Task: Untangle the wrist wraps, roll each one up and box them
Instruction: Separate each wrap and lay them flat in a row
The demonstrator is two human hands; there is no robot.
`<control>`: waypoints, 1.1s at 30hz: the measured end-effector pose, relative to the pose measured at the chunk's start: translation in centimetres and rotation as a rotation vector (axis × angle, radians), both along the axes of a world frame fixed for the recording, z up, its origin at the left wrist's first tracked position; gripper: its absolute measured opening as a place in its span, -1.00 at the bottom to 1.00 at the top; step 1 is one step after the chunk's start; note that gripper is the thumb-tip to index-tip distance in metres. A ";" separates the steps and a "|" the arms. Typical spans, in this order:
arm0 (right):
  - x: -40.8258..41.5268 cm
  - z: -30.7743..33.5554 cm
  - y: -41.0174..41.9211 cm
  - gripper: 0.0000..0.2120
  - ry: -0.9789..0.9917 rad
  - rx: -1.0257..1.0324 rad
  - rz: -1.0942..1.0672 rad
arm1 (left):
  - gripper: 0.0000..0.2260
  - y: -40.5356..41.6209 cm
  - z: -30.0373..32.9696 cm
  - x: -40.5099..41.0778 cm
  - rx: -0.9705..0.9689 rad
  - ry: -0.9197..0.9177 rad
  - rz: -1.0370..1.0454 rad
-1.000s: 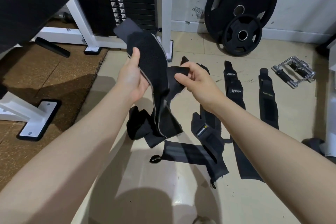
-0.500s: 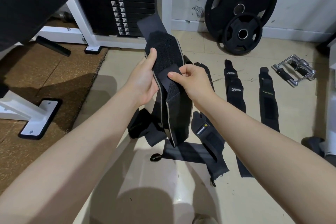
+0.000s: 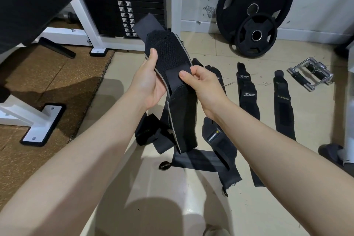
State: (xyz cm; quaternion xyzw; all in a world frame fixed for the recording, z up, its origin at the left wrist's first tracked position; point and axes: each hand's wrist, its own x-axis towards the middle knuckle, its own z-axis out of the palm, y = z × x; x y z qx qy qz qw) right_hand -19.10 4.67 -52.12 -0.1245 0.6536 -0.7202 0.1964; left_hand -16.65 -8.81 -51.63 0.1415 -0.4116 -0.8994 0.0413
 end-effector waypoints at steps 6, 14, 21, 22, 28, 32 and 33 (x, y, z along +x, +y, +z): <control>-0.3 0.1 0.3 -0.90 -0.053 -0.092 0.065 | -0.49 -0.7 -0.4 -0.3 0.016 -0.037 0.018; -0.5 -0.6 -0.1 -0.86 -0.003 0.079 -0.048 | -0.52 -0.2 -0.2 0.0 -0.092 -0.070 -0.077; -0.6 -1.1 -0.5 -0.83 0.032 0.199 -0.128 | -0.54 0.0 -0.1 -0.1 -0.107 -0.082 -0.076; -0.5 -1.1 -0.6 -0.83 0.028 0.206 -0.154 | -0.55 0.2 0.0 -0.1 -0.105 -0.077 -0.073; -0.5 -0.9 -1.2 -0.77 0.187 0.444 -0.306 | -0.60 1.2 0.2 0.0 -0.056 -0.017 -0.050; -1.2 -1.5 -1.0 -0.39 0.118 0.498 -0.239 | -0.79 0.9 0.4 -0.1 -0.287 0.057 -0.023; -1.3 -1.5 -0.8 -0.44 0.118 0.504 -0.159 | -0.74 0.9 0.6 -0.1 -0.320 0.054 -0.008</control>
